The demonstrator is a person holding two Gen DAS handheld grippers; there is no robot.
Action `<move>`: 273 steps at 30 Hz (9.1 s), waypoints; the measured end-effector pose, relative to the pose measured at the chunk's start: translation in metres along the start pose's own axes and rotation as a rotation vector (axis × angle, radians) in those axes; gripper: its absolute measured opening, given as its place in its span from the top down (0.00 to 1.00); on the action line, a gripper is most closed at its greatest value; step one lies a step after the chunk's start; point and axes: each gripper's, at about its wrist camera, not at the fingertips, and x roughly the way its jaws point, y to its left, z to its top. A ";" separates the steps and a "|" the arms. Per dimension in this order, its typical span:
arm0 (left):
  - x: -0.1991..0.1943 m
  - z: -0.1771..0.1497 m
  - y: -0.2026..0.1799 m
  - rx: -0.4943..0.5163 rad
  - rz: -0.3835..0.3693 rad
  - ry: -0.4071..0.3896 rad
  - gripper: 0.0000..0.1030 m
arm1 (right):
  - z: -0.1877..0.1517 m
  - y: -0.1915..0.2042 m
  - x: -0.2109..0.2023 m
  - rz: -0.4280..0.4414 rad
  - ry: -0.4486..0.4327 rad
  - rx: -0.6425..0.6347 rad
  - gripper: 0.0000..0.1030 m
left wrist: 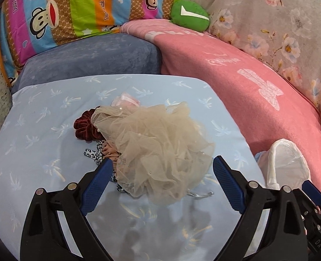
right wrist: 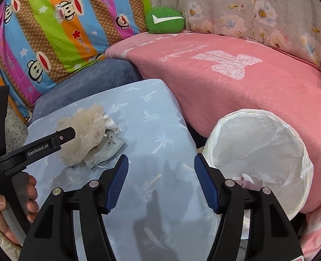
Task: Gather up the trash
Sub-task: 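Grasp the beige mesh puff with the left tool, then grasp the white sock and grey pouch with the right tool while the left tool holds the puff, then carry puff and sock over the wastebasket and open both tools to drop them, then move both tools back over the remaining items on the table, then grasp the leopard scrunchie with the left tool while the right tool grasps the tan scrunchie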
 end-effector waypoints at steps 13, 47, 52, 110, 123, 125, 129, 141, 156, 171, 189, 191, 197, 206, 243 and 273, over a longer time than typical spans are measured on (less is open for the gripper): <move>0.016 0.002 0.020 -0.015 -0.075 0.069 0.93 | 0.000 0.040 0.030 0.034 0.044 -0.041 0.40; -0.037 0.014 0.069 -0.076 -0.044 -0.046 0.94 | -0.022 0.116 0.124 0.119 0.222 -0.096 0.83; -0.040 0.009 0.061 -0.064 -0.051 -0.041 0.94 | -0.027 0.107 0.111 0.137 0.219 -0.071 0.95; -0.082 -0.002 -0.228 0.322 -0.374 -0.058 0.93 | 0.002 -0.173 -0.116 -0.063 -0.214 0.267 0.96; -0.074 -0.005 -0.232 0.326 -0.319 -0.099 0.31 | 0.005 -0.178 -0.110 -0.075 -0.210 0.261 0.96; -0.074 -0.004 -0.230 0.325 -0.310 -0.101 0.30 | 0.006 -0.176 -0.109 -0.074 -0.211 0.254 0.96; -0.071 -0.003 -0.224 0.317 -0.292 -0.103 0.28 | 0.009 -0.170 -0.105 -0.074 -0.207 0.234 0.95; -0.062 -0.004 -0.206 0.273 -0.262 -0.086 0.25 | 0.014 -0.156 -0.097 -0.080 -0.201 0.204 0.77; -0.060 -0.005 -0.180 0.219 -0.236 -0.077 0.25 | 0.015 -0.130 -0.092 -0.062 -0.184 0.167 0.64; -0.057 -0.005 -0.147 0.165 -0.201 -0.069 0.24 | 0.015 -0.099 -0.084 -0.037 -0.164 0.121 0.55; -0.046 -0.011 -0.077 0.065 -0.103 -0.053 0.16 | 0.009 -0.046 -0.062 0.010 -0.114 0.054 0.47; -0.044 -0.012 -0.066 0.054 -0.085 -0.048 0.16 | 0.008 -0.040 -0.060 0.014 -0.112 0.045 0.45; -0.038 -0.014 -0.033 0.004 -0.040 -0.033 0.16 | 0.007 -0.021 -0.050 0.034 -0.089 0.020 0.45; -0.030 -0.018 0.010 -0.056 0.011 -0.016 0.16 | 0.005 0.008 -0.033 0.064 -0.055 -0.014 0.43; 0.009 -0.016 0.133 -0.185 0.126 0.044 0.17 | 0.015 0.165 0.109 0.213 0.147 -0.152 0.69; 0.050 -0.011 0.087 -0.153 -0.018 0.143 0.81 | -0.017 0.107 0.095 0.229 0.192 -0.031 0.98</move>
